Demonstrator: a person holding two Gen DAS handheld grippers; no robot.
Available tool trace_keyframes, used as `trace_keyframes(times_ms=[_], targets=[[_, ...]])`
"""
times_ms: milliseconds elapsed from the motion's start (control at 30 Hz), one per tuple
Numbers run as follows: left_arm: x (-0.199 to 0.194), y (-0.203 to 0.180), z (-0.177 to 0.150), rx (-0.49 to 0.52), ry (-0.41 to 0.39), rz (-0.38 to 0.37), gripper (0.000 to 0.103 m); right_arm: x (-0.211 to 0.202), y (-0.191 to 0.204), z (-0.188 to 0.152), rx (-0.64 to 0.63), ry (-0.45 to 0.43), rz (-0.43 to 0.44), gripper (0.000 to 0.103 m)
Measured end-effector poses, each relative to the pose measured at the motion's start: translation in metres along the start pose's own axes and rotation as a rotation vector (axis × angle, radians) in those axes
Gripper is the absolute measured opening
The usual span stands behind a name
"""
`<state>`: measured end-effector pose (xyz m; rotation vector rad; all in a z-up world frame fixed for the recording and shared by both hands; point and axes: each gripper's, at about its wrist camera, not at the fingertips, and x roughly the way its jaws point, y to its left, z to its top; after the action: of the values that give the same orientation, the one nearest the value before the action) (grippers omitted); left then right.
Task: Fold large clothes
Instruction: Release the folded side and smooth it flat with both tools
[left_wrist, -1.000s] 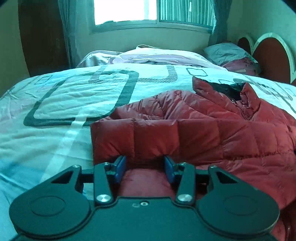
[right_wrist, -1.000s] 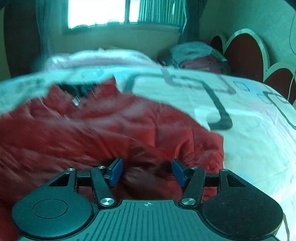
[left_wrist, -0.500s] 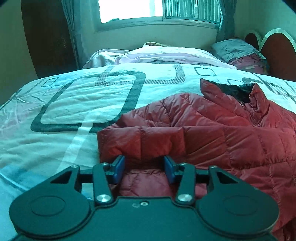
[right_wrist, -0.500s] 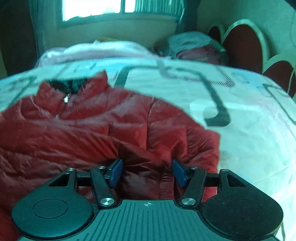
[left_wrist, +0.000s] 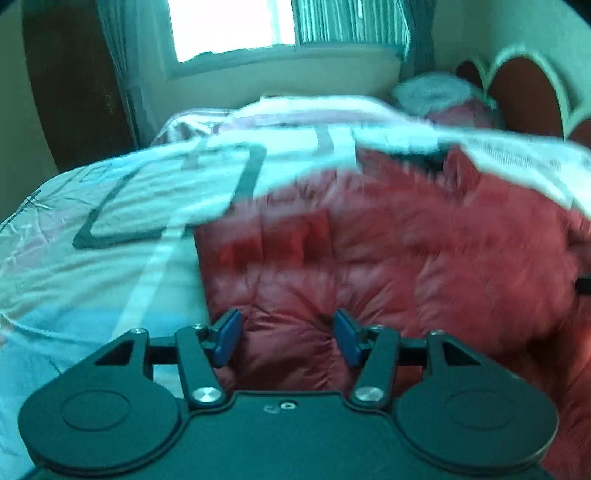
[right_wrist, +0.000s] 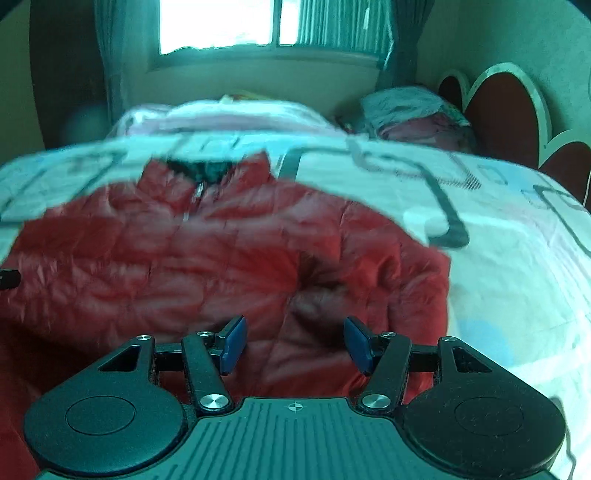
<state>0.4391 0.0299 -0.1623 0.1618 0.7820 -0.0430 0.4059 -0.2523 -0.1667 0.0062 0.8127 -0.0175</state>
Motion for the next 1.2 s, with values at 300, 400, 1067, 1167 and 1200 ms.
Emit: trace_keyframes(times_ms=[300, 400, 1067, 1167, 1200], targets=[[0.014, 0.001, -0.001, 0.018, 0.019, -0.019, 0.057, 0.025, -0.007, -0.004, 0.06, 0.062, -0.005, 0.059], [0.013, 0.0, -0.004, 0.031, 0.014, -0.018, 0.058, 0.025, -0.003, 0.001, 0.051, 0.092, -0.025, 0.059], [-0.049, 0.022, -0.027, 0.033, 0.006, -0.125, 0.069, -0.076, 0.028, -0.038, 0.051, 0.033, -0.052, 0.059], [-0.063, 0.023, -0.04, 0.038, 0.005, -0.119, 0.069, -0.089, 0.026, -0.054, 0.057, 0.041, -0.041, 0.059], [-0.067, 0.023, -0.044, 0.032, 0.012, -0.117, 0.07, -0.093, 0.025, -0.061, 0.058, 0.044, -0.037, 0.059]])
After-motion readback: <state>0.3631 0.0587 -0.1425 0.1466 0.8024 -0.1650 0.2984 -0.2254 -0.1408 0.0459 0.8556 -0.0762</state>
